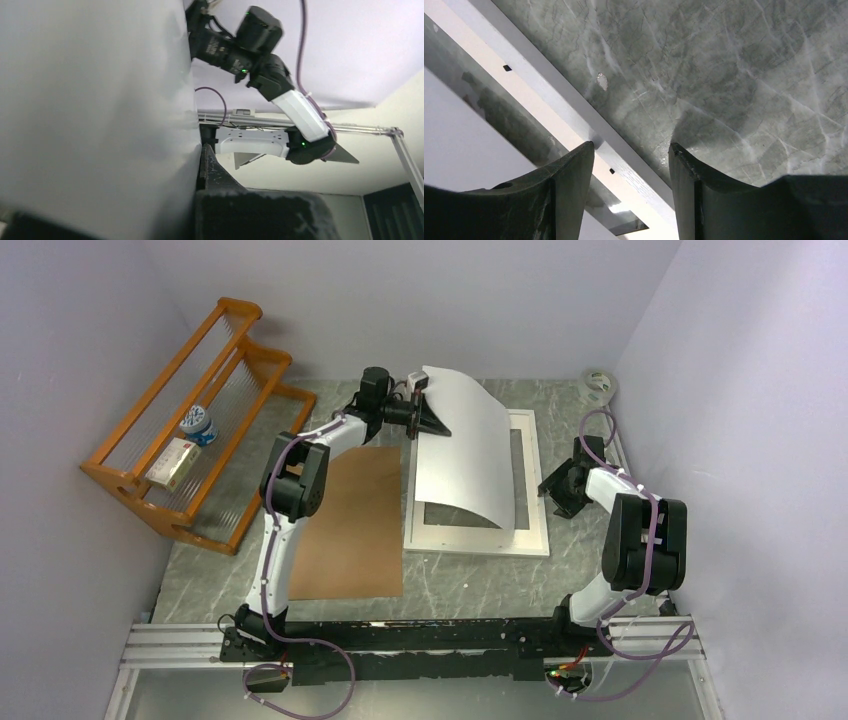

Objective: Put the photo into the frame
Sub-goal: Turn over the photo from the photo frame.

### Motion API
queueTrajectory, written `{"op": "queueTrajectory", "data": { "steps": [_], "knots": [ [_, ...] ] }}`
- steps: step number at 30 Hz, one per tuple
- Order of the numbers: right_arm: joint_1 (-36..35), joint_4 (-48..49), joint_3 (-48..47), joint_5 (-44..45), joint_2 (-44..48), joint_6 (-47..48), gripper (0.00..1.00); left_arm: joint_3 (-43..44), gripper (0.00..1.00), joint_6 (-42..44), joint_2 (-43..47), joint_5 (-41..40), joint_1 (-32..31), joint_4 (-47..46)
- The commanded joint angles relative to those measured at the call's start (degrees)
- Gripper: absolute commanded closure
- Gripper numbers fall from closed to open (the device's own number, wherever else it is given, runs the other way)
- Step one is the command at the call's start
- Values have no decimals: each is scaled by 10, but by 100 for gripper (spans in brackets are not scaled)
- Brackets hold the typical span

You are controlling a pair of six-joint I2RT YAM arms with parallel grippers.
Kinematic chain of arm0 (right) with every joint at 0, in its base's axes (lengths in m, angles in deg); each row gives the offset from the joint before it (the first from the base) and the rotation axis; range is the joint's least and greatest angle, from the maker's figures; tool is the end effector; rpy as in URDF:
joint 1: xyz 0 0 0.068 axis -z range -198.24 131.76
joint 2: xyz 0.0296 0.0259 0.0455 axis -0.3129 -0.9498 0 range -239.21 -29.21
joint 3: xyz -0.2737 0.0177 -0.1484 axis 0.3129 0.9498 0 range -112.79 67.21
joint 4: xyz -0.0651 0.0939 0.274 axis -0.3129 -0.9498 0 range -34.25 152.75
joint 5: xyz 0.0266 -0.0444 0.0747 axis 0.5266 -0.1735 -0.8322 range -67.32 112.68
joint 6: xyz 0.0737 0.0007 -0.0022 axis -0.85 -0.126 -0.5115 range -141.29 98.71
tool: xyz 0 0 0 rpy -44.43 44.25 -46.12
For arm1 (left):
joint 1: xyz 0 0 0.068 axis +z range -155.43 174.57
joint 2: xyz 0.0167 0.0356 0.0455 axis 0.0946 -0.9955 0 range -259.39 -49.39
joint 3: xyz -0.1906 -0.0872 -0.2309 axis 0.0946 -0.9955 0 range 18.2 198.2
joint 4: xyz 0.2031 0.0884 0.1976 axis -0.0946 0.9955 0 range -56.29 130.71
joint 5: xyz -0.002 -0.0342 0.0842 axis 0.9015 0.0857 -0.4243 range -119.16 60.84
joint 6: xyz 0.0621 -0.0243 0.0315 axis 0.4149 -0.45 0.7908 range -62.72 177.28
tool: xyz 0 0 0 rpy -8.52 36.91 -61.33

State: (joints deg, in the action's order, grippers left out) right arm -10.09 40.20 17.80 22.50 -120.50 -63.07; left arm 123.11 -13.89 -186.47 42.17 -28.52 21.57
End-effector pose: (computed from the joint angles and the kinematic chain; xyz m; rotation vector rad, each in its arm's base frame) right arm 0.3324 -0.0474 0.1513 1.1425 2.4568 0.1820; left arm 0.5307 -0.2897 0.1888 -0.1050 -2.2894 2.0503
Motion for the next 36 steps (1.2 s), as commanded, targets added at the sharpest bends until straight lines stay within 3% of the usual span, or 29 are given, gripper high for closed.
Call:
{"op": "queueTrajectory", "data": {
  "steps": [1, 4, 10, 14, 22, 28, 36],
  "knots": [
    [4, 0, -2, 6, 5, 0, 41, 4, 97, -124, 39, 33, -4, -186],
    [4, -3, -4, 9, 8, 2, 41, 19, 98, -46, 37, 17, -6, -76],
    [4, -9, -6, 13, 9, 5, 41, 62, 98, 173, -1, -69, -1, 261],
    [5, -7, -3, 15, 14, 4, 41, 71, 98, 257, -13, -143, 15, 403],
    [5, -4, -1, 12, 8, 4, 41, 146, 98, 350, -60, -164, 8, 511],
    [5, 0, 1, 7, 6, 2, 40, 123, 97, 424, -29, -161, -8, 481],
    [5, -2, 1, 11, 9, 6, 40, 57, 97, 403, 31, -93, -21, 351]
  ]
}}
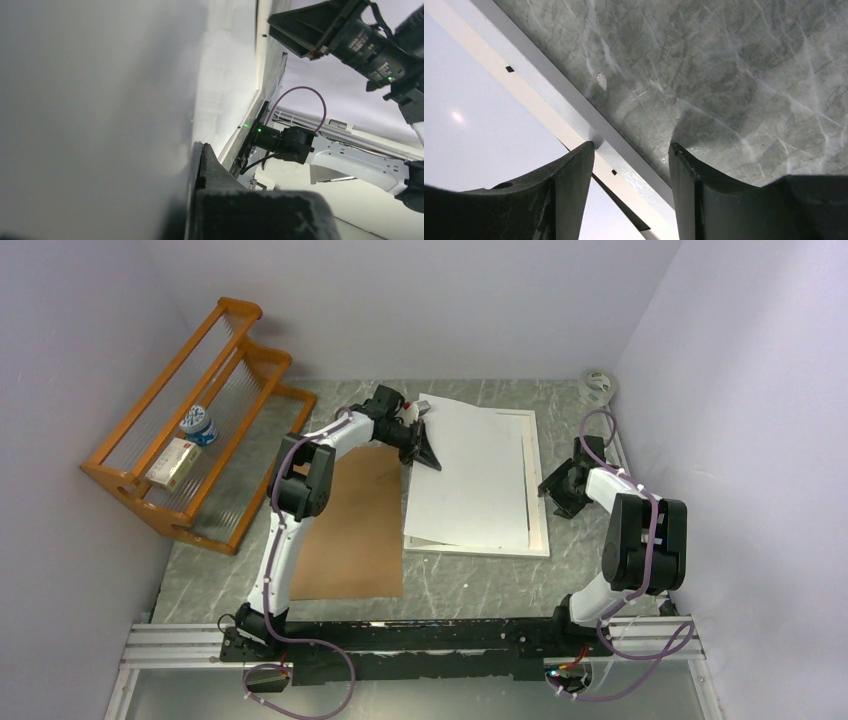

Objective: Put the photo into the frame
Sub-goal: Turn over the photo from the photo frame.

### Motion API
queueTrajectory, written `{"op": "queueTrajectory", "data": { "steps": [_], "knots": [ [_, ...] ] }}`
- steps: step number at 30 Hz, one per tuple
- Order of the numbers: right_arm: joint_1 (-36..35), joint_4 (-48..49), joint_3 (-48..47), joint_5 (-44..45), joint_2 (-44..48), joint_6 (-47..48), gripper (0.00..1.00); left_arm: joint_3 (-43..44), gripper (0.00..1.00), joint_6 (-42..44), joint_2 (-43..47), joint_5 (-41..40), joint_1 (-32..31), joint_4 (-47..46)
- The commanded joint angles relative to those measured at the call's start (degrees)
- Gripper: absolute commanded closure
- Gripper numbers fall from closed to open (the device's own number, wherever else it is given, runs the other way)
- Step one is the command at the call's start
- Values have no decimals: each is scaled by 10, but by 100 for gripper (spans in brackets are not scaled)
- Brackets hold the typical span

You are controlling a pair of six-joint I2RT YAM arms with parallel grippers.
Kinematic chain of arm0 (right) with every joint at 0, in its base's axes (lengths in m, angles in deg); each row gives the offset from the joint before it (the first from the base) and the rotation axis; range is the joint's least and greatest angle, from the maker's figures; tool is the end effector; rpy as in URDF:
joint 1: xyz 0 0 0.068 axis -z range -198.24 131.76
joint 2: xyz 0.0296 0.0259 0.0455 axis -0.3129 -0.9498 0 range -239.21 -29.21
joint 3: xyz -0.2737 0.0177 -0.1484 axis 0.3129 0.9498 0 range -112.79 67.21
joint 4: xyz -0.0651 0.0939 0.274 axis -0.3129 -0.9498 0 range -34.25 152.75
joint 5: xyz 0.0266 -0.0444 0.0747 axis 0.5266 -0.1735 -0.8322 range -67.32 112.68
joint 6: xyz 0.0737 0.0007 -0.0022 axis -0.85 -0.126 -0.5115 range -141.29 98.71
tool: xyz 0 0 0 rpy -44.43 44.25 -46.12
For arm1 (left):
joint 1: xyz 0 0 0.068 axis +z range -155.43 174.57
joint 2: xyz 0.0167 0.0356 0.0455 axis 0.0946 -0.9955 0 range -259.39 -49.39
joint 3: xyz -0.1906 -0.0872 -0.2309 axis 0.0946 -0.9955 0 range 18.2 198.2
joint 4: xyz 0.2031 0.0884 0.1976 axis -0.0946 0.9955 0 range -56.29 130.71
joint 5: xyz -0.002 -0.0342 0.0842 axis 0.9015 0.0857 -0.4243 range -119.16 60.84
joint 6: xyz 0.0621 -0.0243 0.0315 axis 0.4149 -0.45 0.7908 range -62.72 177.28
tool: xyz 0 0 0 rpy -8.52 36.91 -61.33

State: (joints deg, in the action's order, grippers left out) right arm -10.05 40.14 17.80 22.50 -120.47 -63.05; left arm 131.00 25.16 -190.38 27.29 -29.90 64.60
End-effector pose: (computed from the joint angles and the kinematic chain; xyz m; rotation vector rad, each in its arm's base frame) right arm 0.3322 -0.0476 0.1514 1.1432 2.4570 0.1815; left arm 0.5149 -0.2908 0.1317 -0.2159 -2.6726 1.6011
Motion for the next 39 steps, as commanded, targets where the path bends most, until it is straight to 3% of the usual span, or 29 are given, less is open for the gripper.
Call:
{"op": "queueTrajectory", "data": {
  "steps": [1, 9, 16, 29, 35, 39],
  "knots": [
    [4, -1, 2, 11, 10, 5, 40, -31, 97, 13, 77, 55, -9, -89],
    [4, -2, 5, 13, 14, 9, 40, -70, 97, 1, 116, 29, -11, -143],
    [6, 3, 9, 11, 13, 9, 40, -109, 97, -24, 145, 56, -15, -211],
    [6, 6, 10, 12, 16, 10, 40, -131, 98, 43, 178, 54, -44, -226],
    [8, 2, 9, 14, 20, 9, 40, -149, 97, 30, 195, 76, -50, -286],
    [9, 0, 7, 17, 20, 9, 40, -149, 97, -27, 198, 92, -50, -323]
  ]
}}
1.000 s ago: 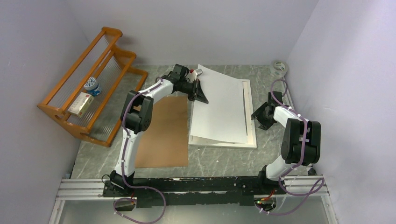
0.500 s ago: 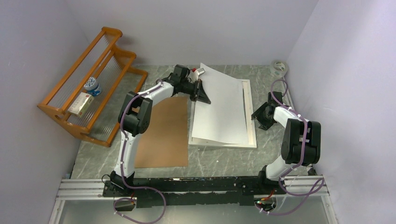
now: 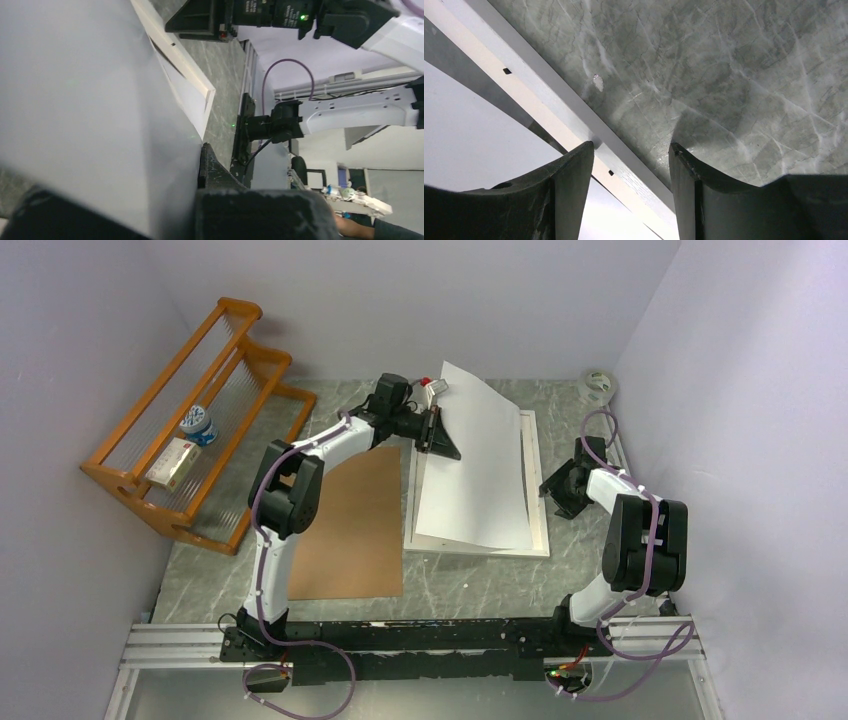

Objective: Put the photo into the frame
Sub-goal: Turn over the photo from the photo frame.

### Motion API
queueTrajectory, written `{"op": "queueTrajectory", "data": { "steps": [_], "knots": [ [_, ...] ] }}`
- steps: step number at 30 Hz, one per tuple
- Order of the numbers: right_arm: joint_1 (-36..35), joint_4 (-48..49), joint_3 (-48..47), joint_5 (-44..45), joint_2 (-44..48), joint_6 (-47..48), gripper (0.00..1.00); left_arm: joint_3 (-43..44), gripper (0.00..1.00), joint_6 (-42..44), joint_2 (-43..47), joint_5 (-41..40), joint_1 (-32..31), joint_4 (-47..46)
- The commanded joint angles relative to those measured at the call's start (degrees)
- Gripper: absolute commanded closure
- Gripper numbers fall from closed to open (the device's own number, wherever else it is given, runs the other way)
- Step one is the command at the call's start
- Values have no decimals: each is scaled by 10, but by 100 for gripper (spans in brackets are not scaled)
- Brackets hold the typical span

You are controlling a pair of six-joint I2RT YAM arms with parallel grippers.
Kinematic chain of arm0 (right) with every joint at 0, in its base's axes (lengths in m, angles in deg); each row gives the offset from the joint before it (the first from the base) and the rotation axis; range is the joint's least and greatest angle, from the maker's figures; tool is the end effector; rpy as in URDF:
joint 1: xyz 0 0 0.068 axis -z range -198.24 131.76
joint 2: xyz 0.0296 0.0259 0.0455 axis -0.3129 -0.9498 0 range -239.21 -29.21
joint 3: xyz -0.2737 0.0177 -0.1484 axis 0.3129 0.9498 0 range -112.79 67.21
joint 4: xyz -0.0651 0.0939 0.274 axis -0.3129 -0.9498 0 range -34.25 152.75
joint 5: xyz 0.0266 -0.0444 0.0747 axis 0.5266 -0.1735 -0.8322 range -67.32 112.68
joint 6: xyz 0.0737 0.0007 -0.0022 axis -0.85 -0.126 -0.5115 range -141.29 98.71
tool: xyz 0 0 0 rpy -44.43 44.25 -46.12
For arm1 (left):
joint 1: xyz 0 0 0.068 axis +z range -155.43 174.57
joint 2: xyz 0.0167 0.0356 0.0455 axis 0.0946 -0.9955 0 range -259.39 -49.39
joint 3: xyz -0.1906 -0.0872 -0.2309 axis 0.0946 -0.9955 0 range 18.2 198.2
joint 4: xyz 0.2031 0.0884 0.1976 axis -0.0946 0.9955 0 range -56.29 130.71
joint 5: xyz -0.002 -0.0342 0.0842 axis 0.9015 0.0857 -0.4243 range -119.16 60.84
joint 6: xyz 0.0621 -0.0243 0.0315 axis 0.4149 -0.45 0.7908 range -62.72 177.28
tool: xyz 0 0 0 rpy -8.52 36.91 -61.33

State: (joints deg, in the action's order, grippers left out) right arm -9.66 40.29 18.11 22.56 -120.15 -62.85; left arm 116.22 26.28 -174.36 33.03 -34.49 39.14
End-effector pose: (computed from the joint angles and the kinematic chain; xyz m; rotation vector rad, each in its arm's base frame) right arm 0.3305 -0.0497 0.1517 1.1461 2.4519 0.1781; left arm 0.4630 -0.3197 0.2331 0.6858 2.1911 -1.7376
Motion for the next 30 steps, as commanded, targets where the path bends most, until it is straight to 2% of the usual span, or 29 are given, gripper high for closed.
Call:
{"op": "queueTrajectory", "data": {
  "steps": [1, 4, 9, 11, 15, 17, 22, 27, 30],
  "knots": [
    [5, -2, 4, 17, 16, 7, 40, 4, 98, -58, 37, 39, -5, -73],
    [6, -3, 4, 20, 16, 6, 40, 10, 97, -114, 41, 53, -6, -106],
    [8, -4, 2, 20, 13, 4, 40, -6, 97, -216, 53, 74, -8, -232],
    [8, -5, 2, 19, 13, 4, 40, -5, 97, -254, 41, 80, -10, -281],
    [8, -8, 1, 21, 15, 4, 40, 13, 97, -296, 10, 88, -11, -322],
    [9, -11, 2, 25, 18, 7, 40, 24, 97, -282, -2, 85, -11, -298],
    [12, -12, 8, 26, 23, 9, 40, 52, 98, -186, -48, 65, -3, -141],
    [14, -10, 12, 24, 25, 8, 40, 17, 97, -238, -111, 51, 27, -147],
    [14, -10, 12, 24, 26, 8, 40, 11, 97, -216, -125, 44, 41, -106]
  ]
}}
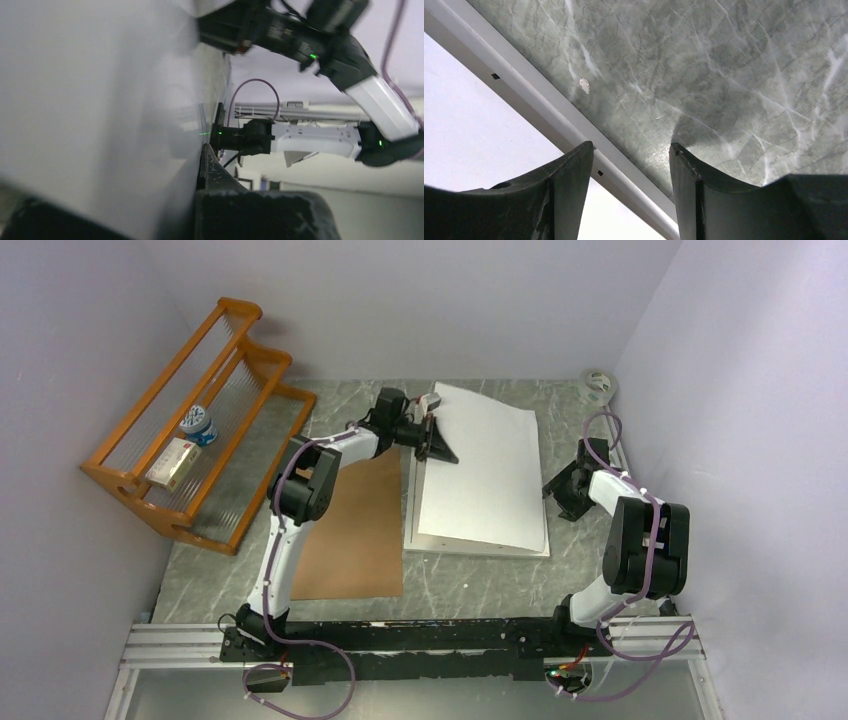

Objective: Put the photo into the frame
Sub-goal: Turn over the photo from the photo frame.

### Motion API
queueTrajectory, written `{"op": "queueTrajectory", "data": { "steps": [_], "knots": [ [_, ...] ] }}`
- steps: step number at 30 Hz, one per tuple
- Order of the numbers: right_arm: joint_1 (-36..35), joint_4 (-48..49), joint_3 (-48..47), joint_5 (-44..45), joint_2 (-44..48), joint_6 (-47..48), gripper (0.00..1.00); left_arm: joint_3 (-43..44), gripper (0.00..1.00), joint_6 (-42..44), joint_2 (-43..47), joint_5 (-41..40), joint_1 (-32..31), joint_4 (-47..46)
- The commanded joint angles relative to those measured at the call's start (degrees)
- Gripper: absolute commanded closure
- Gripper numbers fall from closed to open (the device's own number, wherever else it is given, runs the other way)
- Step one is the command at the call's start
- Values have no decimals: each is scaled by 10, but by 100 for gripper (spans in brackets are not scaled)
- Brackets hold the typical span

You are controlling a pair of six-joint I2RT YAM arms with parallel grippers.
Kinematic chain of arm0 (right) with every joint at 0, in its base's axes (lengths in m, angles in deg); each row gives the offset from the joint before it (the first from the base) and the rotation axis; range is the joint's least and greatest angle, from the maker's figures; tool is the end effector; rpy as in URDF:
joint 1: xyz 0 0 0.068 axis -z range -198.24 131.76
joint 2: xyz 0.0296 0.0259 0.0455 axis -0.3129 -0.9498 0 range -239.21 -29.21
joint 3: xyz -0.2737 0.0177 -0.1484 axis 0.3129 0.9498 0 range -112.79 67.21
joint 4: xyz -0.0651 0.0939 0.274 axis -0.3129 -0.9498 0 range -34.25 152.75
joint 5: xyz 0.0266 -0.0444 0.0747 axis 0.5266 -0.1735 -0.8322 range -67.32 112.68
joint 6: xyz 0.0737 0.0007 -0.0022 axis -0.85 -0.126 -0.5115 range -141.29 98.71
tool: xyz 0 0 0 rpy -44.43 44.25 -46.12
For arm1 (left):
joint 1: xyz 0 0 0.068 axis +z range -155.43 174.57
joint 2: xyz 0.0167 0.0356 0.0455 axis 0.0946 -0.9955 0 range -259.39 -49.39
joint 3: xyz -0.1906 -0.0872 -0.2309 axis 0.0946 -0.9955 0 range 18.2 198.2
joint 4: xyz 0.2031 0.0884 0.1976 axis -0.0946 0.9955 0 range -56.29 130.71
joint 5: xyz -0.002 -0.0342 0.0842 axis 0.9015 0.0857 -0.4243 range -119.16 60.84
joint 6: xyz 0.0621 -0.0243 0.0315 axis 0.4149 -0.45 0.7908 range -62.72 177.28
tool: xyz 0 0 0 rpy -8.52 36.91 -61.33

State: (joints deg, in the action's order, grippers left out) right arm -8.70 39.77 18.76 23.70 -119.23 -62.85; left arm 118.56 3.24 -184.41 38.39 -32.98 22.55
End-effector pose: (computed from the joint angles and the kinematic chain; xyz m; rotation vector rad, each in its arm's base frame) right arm 0.3248 -0.0557 0.1526 1.1719 2.4392 0.1455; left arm 0.4976 -0.3238 0.1783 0.4207 2.2856 -1.9893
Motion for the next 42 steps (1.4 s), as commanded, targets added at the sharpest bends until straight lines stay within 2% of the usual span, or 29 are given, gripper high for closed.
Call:
{"op": "queueTrajectory", "data": {
  "steps": [1, 5, 8, 15, 23, 33, 37, 42],
  "knots": [
    [5, -4, 6, 14, 17, 8, 39, -9, 97, 30, -26, -14, 26, 80],
    [6, -5, 4, 15, 16, 8, 39, 37, 98, 99, -44, -26, 25, 176],
    [7, -6, 0, 15, 13, 9, 39, 52, 98, 119, -52, -37, 25, 201],
    [7, -5, 1, 12, 5, 10, 39, 52, 98, 100, -66, -30, 20, 173],
    [7, -4, 4, 10, 0, 12, 39, 62, 97, 84, -77, -66, 10, 172],
    [7, 1, 14, 4, 1, 16, 39, 98, 93, 117, -86, -159, 6, 253],
    [8, 3, 16, 3, 1, 19, 39, 100, 87, 123, -81, -176, 6, 265],
    [8, 3, 13, 0, -1, 22, 39, 100, 63, 132, -77, -181, 4, 286]
  ]
}}
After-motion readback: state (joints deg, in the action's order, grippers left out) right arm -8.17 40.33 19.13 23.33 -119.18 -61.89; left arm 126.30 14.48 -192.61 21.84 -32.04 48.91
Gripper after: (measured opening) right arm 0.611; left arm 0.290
